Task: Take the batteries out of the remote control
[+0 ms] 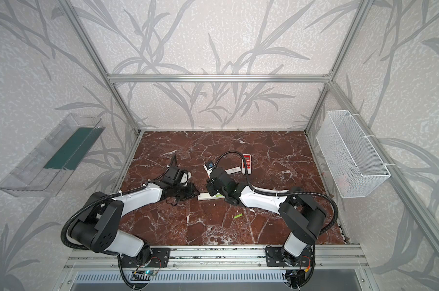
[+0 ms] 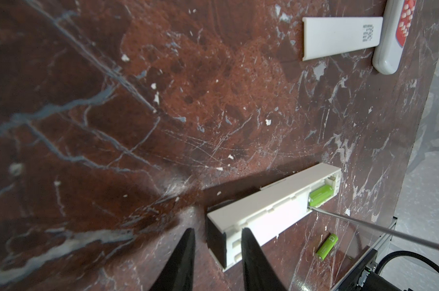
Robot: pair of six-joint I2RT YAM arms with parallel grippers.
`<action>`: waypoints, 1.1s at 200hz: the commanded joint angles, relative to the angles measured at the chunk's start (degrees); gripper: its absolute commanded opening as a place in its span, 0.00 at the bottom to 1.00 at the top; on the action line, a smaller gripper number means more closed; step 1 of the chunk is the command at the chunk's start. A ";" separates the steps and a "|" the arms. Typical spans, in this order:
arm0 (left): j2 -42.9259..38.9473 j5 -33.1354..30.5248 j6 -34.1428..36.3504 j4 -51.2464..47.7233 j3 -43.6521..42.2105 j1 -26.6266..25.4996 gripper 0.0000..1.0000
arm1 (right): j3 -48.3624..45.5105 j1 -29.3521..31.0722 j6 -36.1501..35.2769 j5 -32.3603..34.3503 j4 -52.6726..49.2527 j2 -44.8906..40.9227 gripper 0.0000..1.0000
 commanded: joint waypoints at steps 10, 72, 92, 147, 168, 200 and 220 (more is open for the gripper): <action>1.41 0.32 -0.47 0.69 -0.74 0.31 0.33 | 0.52 0.38 -0.60 0.88 -0.04 -0.23 0.00; 2.71 0.41 -0.47 0.70 -0.62 0.31 0.33 | -0.47 0.46 -0.39 2.12 0.02 -1.05 0.00; 2.82 0.32 -0.56 0.69 -0.71 0.35 0.33 | -0.51 0.43 -0.11 2.04 0.05 -0.86 0.00; 2.91 0.12 -0.56 0.51 -0.80 0.31 0.33 | -1.78 0.39 0.87 2.65 0.46 -1.71 0.00; 2.87 0.12 -0.61 0.34 -0.87 0.31 0.33 | -2.04 0.42 1.19 2.74 0.21 -1.99 0.00; 2.82 -0.04 -0.57 0.07 -0.87 0.31 0.32 | -2.45 0.55 2.11 2.64 0.12 -2.08 0.00; 2.71 0.02 -0.97 0.18 -1.20 0.31 0.32 | -2.67 0.64 2.46 2.65 0.02 -2.17 0.00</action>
